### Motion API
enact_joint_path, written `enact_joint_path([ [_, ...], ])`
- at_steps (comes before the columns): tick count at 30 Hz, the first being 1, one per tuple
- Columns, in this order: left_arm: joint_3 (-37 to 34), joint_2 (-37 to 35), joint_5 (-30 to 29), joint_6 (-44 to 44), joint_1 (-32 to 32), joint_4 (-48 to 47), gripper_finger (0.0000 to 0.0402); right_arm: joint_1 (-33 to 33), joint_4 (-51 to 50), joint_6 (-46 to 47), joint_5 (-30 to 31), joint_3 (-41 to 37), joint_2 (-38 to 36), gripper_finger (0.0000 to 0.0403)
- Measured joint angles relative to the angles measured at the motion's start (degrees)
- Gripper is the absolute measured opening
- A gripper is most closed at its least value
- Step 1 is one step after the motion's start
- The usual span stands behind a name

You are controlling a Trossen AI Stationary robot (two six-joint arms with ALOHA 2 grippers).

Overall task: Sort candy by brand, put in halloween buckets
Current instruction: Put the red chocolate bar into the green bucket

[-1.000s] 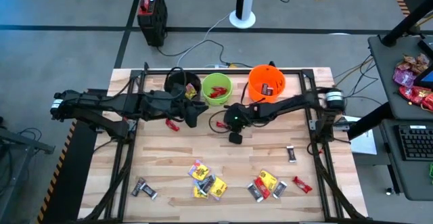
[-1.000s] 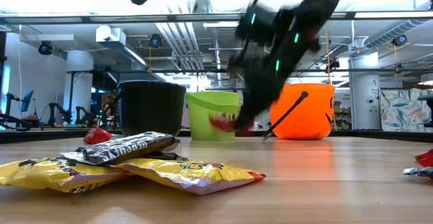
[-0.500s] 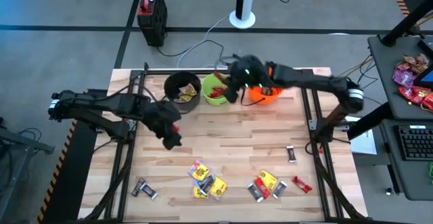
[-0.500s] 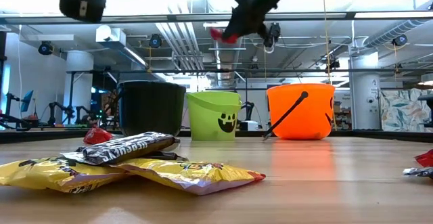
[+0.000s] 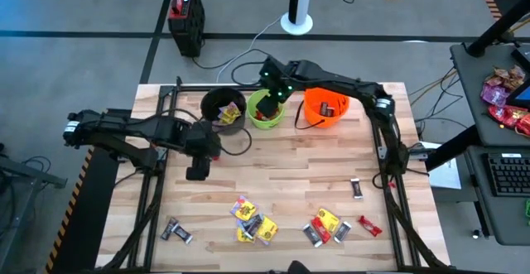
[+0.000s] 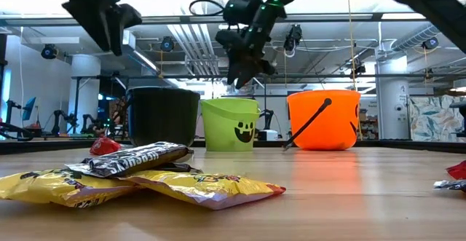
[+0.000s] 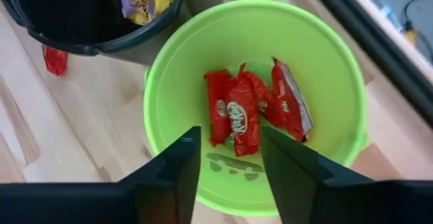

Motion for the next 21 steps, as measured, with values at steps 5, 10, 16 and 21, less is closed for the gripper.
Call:
enact_joint_path([
  [5,-3.8,-0.5,-2.6,11.6,0.2,2.2,0.0129,0.2,-5.5,2.1,0.0,6.8,1.7,0.0189],
  [10,-12.4,-0.8,-2.6,16.5,0.6,6.3,0.0129,1.4,-7.2,5.1,0.2,9.9,-1.7,0.0207],
  [16,-22.8,0.0,-5.7,20.5,0.6,15.8,0.0129,4.7,-7.2,7.9,6.0,11.0,-5.9,0.0210],
  [21,-27.4,1.6,-9.3,22.4,1.2,23.0,0.0129,7.4,-7.4,9.8,9.9,11.1,-7.6,0.0210],
])
